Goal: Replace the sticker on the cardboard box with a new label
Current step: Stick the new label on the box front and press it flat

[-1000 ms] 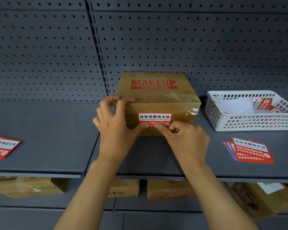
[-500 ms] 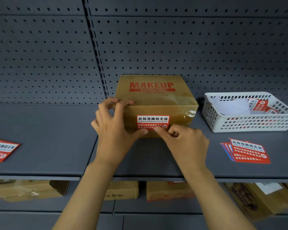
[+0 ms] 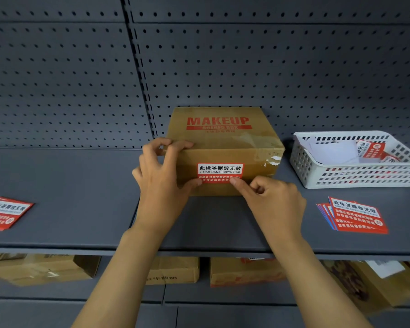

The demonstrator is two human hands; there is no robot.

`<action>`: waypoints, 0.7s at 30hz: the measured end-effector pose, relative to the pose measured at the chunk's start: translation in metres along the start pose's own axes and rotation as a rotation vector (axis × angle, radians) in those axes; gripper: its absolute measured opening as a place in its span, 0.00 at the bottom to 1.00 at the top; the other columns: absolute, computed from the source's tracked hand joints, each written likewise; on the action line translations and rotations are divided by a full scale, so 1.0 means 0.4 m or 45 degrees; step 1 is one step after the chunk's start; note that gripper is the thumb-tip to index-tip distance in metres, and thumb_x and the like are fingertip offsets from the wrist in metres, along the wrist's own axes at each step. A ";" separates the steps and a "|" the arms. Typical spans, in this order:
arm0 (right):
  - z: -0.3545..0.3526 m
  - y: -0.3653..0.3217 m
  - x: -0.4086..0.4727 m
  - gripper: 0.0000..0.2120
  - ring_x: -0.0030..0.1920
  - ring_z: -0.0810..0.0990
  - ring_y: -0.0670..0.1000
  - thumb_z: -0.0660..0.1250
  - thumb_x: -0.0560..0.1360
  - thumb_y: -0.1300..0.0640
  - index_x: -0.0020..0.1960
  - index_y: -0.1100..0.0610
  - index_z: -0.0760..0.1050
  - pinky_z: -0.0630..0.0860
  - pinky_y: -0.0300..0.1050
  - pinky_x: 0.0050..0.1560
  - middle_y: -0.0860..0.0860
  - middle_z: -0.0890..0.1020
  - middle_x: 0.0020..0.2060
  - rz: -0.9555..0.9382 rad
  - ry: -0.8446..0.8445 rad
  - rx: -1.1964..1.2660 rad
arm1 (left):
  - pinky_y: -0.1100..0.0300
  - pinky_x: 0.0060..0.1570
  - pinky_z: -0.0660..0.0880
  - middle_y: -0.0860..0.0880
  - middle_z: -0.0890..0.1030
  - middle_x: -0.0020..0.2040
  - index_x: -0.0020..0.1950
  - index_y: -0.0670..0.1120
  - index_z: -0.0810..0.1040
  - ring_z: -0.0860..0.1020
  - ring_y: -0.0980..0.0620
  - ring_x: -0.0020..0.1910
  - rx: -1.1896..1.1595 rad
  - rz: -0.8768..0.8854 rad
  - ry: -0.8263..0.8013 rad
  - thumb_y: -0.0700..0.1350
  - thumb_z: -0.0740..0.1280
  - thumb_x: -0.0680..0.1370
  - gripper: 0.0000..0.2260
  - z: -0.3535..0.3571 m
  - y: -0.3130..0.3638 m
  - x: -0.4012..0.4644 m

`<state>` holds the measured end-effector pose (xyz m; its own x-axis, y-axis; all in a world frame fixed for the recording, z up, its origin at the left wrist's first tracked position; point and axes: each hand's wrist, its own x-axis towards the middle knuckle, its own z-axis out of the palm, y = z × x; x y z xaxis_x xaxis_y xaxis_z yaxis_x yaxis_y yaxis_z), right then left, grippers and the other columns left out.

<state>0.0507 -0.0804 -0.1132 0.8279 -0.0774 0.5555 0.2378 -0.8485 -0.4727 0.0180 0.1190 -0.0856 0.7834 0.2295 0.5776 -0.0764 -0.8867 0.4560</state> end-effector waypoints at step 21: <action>0.014 -0.013 -0.011 0.27 0.26 0.79 0.53 0.70 0.69 0.30 0.27 0.52 0.74 0.71 0.43 0.28 0.48 0.77 0.21 -0.044 -0.048 0.017 | 0.54 0.57 0.60 0.46 0.65 0.69 0.67 0.57 0.69 0.67 0.46 0.66 -0.031 0.020 0.032 0.51 0.82 0.62 0.37 0.009 0.001 -0.005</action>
<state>0.0488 -0.0729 -0.1170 0.8374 -0.0285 0.5458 0.2730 -0.8433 -0.4630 0.0189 0.1167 -0.0890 0.7663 0.2256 0.6016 -0.1040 -0.8805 0.4626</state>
